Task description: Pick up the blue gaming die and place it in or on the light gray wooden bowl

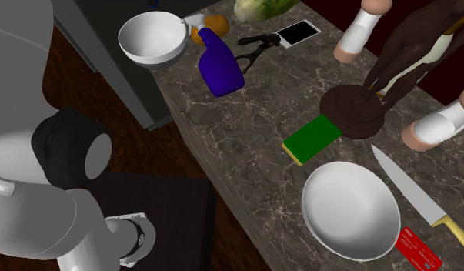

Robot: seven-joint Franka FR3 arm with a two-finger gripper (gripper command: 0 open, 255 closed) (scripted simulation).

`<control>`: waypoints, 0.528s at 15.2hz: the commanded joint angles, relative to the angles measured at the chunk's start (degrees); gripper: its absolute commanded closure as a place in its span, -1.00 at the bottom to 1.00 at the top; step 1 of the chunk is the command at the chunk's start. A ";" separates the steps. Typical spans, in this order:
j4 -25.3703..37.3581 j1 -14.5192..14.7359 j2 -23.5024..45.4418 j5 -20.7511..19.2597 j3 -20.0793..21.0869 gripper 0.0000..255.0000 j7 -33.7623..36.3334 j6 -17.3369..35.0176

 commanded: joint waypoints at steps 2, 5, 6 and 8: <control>4.44 6.04 3.50 -3.40 1.30 1.00 5.10 -1.91; -4.19 1.39 -1.03 0.86 1.08 1.00 3.69 3.17; -6.56 0.25 -2.29 1.97 0.97 1.00 3.22 4.61; -10.83 -1.59 -4.57 3.92 0.65 1.00 2.28 7.25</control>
